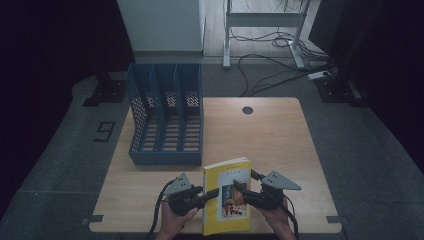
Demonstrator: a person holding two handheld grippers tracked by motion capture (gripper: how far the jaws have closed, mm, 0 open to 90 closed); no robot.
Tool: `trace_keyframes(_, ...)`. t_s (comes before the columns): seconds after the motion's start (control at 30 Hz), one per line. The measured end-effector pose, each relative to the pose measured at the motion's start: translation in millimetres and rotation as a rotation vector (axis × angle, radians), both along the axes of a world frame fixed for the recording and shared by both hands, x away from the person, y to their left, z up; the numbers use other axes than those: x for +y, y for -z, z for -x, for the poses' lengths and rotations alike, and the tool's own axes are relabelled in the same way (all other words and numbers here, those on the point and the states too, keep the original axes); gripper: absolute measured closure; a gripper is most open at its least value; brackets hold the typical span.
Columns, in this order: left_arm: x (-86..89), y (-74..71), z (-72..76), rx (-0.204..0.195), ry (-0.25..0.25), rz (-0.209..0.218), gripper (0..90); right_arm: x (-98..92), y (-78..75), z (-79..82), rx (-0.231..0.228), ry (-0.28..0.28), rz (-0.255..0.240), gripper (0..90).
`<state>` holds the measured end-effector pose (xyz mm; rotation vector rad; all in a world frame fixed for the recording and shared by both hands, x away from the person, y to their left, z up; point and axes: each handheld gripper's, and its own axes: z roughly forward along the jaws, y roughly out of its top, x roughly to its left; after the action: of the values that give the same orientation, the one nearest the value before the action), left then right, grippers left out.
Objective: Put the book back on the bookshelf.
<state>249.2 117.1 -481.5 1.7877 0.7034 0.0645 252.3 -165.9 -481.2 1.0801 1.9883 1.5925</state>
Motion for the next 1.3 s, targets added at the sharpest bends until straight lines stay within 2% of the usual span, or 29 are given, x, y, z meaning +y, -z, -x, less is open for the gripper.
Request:
trace_keyframes(0.17,0.8,0.6,0.0,0.004,0.001,0.010,72.4,1.4,-3.0,3.1,-0.029,0.009,0.018,32.3)
trace_keyframes(0.43,0.3,3.6,-1.0,0.011,-0.008,0.016,73.0,-1.3,2.7,-1.3,-0.014,-0.001,-0.009,33.1)
trace_keyframes(0.57,0.5,4.2,-1.4,0.012,-0.014,0.015,72.9,-1.5,4.4,-3.3,0.011,-0.006,-0.015,32.5)
trace_keyframes(0.8,2.2,7.0,-3.9,0.028,-0.029,0.013,72.4,2.5,8.2,-6.9,0.086,-0.010,0.039,30.7)
trace_keyframes(0.83,2.2,7.1,-3.9,0.028,-0.030,0.012,72.3,3.9,8.3,-7.4,0.109,-0.006,0.054,29.9)
trace_keyframes(0.87,2.2,7.2,-3.8,0.027,-0.032,0.012,72.3,3.9,8.3,-7.4,0.109,-0.006,0.054,29.9)
trace_keyframes(1.0,1.8,7.2,-3.1,0.022,-0.031,0.017,72.3,5.1,8.4,-8.4,0.157,-0.018,0.043,28.7)
trace_keyframes(1.07,1.8,7.1,-3.0,0.020,-0.030,0.018,72.3,6.0,7.8,-8.1,0.162,-0.027,0.041,28.3)
trace_keyframes(1.17,2.3,6.8,-3.0,0.019,-0.028,0.017,72.3,10.0,6.7,-6.1,0.147,-0.018,0.069,27.3)
trace_keyframes(1.23,2.8,6.6,-3.2,0.019,-0.025,0.016,72.3,9.6,6.9,-5.5,0.140,-0.017,0.066,28.9)
trace_keyframes(1.27,2.9,6.6,-3.3,0.019,-0.025,0.019,72.2,8.0,6.8,-5.6,0.143,-0.017,0.043,29.9)
trace_keyframes(1.3,2.8,6.2,-3.1,0.016,-0.026,0.018,72.2,8.0,6.8,-5.6,0.143,-0.017,0.043,29.9)
